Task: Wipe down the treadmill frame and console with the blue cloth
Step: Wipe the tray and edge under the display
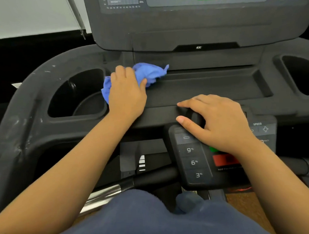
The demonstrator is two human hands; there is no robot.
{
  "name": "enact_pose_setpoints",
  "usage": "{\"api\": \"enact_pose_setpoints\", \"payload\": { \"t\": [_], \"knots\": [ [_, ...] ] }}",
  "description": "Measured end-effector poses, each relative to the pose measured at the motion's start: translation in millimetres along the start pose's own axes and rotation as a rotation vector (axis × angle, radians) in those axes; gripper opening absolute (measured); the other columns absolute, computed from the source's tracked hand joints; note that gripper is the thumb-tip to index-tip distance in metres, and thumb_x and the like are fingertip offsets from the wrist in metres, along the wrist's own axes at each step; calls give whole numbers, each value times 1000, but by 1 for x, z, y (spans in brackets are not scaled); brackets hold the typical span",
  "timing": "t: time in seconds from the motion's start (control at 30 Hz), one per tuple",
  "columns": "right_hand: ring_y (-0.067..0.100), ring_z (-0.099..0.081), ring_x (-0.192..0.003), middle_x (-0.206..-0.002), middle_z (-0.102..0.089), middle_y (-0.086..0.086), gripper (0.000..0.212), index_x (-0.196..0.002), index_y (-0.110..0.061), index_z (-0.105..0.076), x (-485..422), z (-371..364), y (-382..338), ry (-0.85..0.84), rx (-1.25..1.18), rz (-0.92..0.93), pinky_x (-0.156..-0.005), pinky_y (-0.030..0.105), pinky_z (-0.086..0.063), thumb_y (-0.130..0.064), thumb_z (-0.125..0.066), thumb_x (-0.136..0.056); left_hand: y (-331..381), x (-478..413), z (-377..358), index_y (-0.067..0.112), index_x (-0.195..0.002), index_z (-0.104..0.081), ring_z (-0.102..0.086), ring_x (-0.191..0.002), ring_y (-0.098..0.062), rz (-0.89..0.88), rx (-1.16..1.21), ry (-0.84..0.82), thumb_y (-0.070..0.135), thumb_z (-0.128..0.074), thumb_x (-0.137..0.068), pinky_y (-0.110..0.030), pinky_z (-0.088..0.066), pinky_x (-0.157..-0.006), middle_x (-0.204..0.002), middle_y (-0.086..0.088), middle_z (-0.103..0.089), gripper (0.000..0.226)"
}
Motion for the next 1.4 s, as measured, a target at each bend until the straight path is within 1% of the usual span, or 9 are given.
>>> {"api": "enact_pose_setpoints", "payload": {
  "t": [0.13, 0.23, 0.33, 0.43, 0.67, 0.83, 1.03, 1.17, 1.4],
  "knots": [
    [15, -64, -89, -103, -68, -11, 50, -112, -31, -66, 1, 1, 0, 26, 2, 7, -69, 27, -42, -62, -35, -88, 22, 53, 13, 4, -96, -60, -54, -86, -32, -312, 81, 43, 27, -48, -90, -29, -30, -81, -100, -15, -61, 27],
    [16, -64, -87, -105, -69, -12, 49, -111, -30, -67, 2, 1, 0, 39, -6, 20, -70, 29, -45, -60, -37, -88, 17, 55, 15, 10, -104, -60, -52, -96, -23, -301, 190, -90, 38, -39, -92, -20, -27, -87, -105, -5, -61, 37],
    [16, -65, -86, -104, -69, -11, 48, -110, -29, -67, 1, 2, 0, 42, -18, 25, -70, 31, -47, -59, -38, -88, 19, 31, 7, 13, -110, -59, -48, -92, -17, -493, 211, -249, 44, -34, -92, -18, -27, -88, -99, 4, -54, 44],
    [15, -64, -86, -102, -70, -12, 47, -108, -29, -68, 0, 2, -1, 41, -22, 22, -70, 30, -47, -59, -38, -87, 22, 2, -11, 16, -111, -58, -46, -92, -14, -666, 211, -364, 36, -41, -90, -18, -26, -86, -98, 7, -49, 34],
    [17, -65, -83, -96, -71, -11, 44, -107, -29, -68, 2, 3, -2, 74, -44, 10, -70, 33, -48, -58, -41, -87, 27, 9, -9, 16, -108, -57, -45, -88, -11, -612, 221, -283, 53, -29, -88, -24, -31, -82, -97, 8, -48, 51],
    [12, -61, -72, -79, -66, -10, 34, -92, -29, -66, 5, 8, 1, 105, -100, -20, -65, 29, -44, -53, -44, -86, 31, 40, 7, 18, -110, -55, -43, -80, -6, -513, 244, -191, 48, -32, -92, -22, -22, -69, -96, 11, -44, 41],
    [8, -58, -71, -74, -62, -11, 32, -84, -29, -63, 3, 8, 3, 82, -102, -37, -63, 26, -41, -55, -44, -85, 20, -3, -5, 23, -109, -57, -46, -83, -3, -810, 238, -405, 56, -35, -91, -24, -33, -73, -96, 15, -44, 43],
    [9, -59, -71, -74, -63, -10, 33, -85, -29, -64, 5, 8, 4, 81, -114, -31, -65, 29, -44, -55, -44, -85, 27, -20, -10, 18, -100, -55, -53, -82, -17, -703, 145, -284, 56, -31, -86, -33, -36, -69, -93, 7, -50, 47],
    [14, -62, -73, -78, -67, -9, 35, -87, -28, -67, 5, 7, 3, 89, -124, -12, -67, 33, -46, -54, -44, -84, 30, 33, 4, 20, -100, -52, -46, -75, -9, -465, 232, -177, 55, -30, -87, -28, -31, -67, -92, 12, -47, 44]
  ]
}}
Point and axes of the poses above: each hand's wrist, its own x-axis away from the middle knuckle, its own z-axis out of the back of the hand, y = z × x, the point moved 8 cm from there along -x, towards the middle knuckle
